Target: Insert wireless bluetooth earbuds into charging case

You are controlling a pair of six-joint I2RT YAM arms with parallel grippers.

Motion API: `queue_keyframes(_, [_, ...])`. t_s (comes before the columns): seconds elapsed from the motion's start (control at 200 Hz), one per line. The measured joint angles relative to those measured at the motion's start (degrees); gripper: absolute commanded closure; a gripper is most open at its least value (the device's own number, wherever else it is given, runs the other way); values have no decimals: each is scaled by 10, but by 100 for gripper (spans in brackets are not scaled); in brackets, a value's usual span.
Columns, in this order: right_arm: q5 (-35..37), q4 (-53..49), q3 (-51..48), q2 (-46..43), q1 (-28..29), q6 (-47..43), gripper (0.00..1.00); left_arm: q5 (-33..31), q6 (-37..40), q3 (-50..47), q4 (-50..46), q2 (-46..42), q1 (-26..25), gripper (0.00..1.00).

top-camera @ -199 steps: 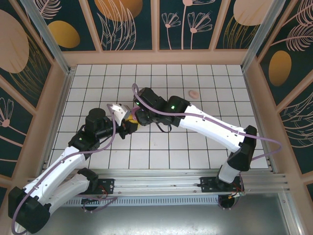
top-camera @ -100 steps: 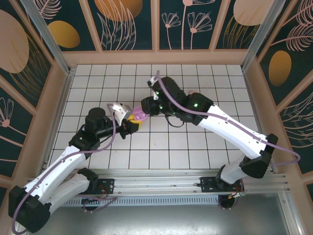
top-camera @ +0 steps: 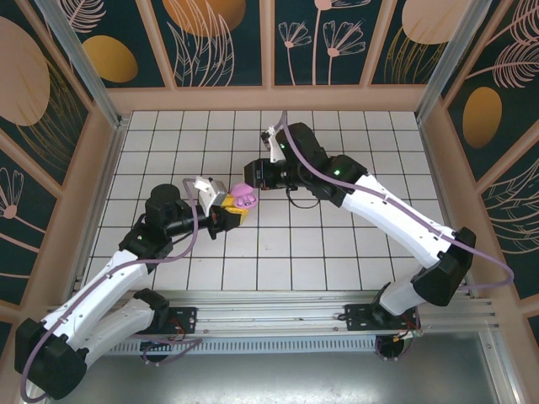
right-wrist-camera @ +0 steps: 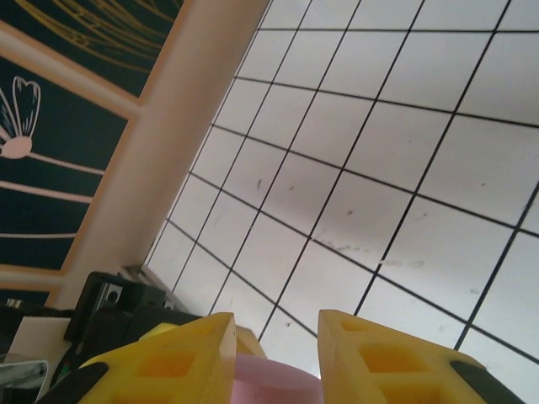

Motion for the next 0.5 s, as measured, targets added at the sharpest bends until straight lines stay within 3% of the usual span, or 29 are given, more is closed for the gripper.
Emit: queue_keyframes(0.5, [-34,4,-95,-85,4,3,66,-2,-2,6,12,11,0,100])
